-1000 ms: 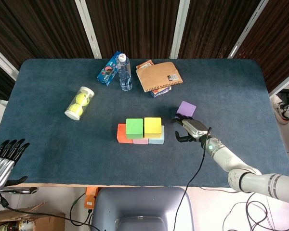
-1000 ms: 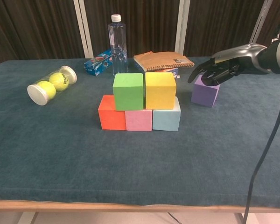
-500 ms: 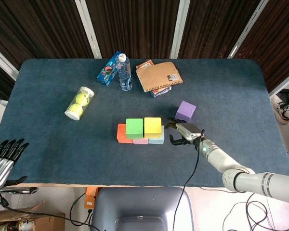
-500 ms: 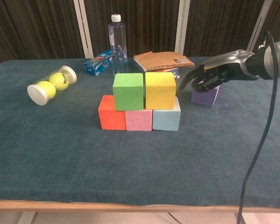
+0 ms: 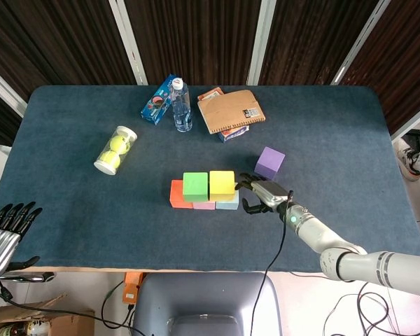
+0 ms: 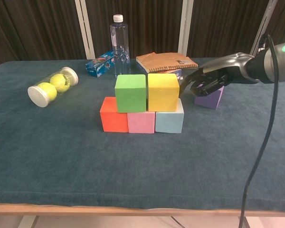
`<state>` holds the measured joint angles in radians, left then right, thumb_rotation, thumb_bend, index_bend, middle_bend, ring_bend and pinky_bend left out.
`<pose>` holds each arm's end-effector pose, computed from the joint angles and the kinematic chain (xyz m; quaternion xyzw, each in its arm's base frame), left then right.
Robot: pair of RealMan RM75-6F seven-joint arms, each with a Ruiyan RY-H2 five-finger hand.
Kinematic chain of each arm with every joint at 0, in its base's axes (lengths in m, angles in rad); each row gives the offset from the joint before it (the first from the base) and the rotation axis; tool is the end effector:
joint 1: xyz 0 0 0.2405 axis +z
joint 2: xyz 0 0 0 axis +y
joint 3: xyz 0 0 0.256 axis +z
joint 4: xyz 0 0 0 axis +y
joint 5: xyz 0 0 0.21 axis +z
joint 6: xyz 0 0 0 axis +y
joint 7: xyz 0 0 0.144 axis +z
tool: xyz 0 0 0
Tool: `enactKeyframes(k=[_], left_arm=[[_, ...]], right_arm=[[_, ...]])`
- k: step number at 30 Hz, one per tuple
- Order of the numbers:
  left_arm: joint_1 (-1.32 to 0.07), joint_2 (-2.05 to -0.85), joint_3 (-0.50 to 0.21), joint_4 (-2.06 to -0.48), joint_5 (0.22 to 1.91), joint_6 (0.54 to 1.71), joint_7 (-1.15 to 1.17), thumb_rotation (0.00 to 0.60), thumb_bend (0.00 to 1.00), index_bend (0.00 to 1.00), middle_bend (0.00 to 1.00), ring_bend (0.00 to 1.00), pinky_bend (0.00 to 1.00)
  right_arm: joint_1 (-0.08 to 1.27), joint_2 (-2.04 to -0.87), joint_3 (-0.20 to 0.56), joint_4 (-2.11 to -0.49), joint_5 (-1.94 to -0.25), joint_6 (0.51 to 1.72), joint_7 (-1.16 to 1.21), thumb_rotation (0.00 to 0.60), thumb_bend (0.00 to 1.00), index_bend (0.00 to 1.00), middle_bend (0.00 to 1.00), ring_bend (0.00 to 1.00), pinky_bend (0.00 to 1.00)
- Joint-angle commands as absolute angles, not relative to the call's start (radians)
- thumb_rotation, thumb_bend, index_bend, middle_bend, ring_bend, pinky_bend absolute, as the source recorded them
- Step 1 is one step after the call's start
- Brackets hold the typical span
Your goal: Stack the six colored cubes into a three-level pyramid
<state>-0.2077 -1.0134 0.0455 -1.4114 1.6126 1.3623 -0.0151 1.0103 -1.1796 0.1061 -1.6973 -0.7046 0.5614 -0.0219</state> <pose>-0.3388 0.2041 0.1860 -0.7233 -0.2950 -0.2787 0.5586 -0.1285 -0.3646 0.0397 0.7144 -0.5708 0.2745 0.2973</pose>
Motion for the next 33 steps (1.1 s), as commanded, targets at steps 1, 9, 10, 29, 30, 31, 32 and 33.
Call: enactKeyframes(k=[1,9,10,29,30,31,32,33], left_arm=[[-0.208,-1.013,0.046,-1.412,1.612,1.361,-0.015,0.506,0.06,0.07,0.02,0.00,0.07],[-0.207,-1.012,0.046,-1.410,1.612,1.362,-0.019,0.508,0.06,0.07,0.02,0.00,0.07],[-0.207,-1.012,0.046,-1.409,1.613,1.362,-0.019,0.508,0.06,0.07,0.02,0.00,0.07],[-0.206,-1.010,0.046,-1.409,1.614,1.367,-0.022,0.510,0.06,0.07,0.02,0.00,0.07],[-0.206,-1.009,0.045,-1.410,1.614,1.367,-0.021,0.510,0.06,0.07,0.02,0.00,0.07],[-0.206,-1.009,0.045,-1.410,1.614,1.366,-0.020,0.511,0.06,0.07,0.02,0.00,0.07],[-0.206,-1.009,0.045,-1.411,1.614,1.365,-0.020,0.511,0.06,0.07,0.02,0.00,0.07],[-0.207,-1.009,0.045,-1.412,1.614,1.365,-0.019,0.510,0.06,0.07,0.02,0.00,0.07]], right_arm=[[1.012,-1.182,0.106,-1.698,-0.705,0.562,-0.021,0.391,0.62,0.23,0.00,0.00,0.00],[1.019,-1.188,0.105,-1.704,-0.707,0.564,-0.018,0.392,0.62,0.22,0.00,0.00,0.00],[1.021,-1.189,0.104,-1.704,-0.706,0.564,-0.019,0.392,0.62,0.22,0.00,0.00,0.00],[1.028,-1.193,0.095,-1.706,-0.699,0.572,-0.015,0.395,0.62,0.21,0.00,0.00,0.00],[1.026,-1.190,0.095,-1.707,-0.701,0.572,-0.013,0.395,0.62,0.22,0.00,0.00,0.00],[1.023,-1.187,0.095,-1.707,-0.705,0.572,-0.010,0.395,0.62,0.22,0.00,0.00,0.00],[1.021,-1.184,0.095,-1.708,-0.707,0.571,-0.008,0.396,0.62,0.22,0.00,0.00,0.00],[1.019,-1.181,0.095,-1.710,-0.710,0.571,-0.006,0.397,0.62,0.22,0.00,0.00,0.00]])
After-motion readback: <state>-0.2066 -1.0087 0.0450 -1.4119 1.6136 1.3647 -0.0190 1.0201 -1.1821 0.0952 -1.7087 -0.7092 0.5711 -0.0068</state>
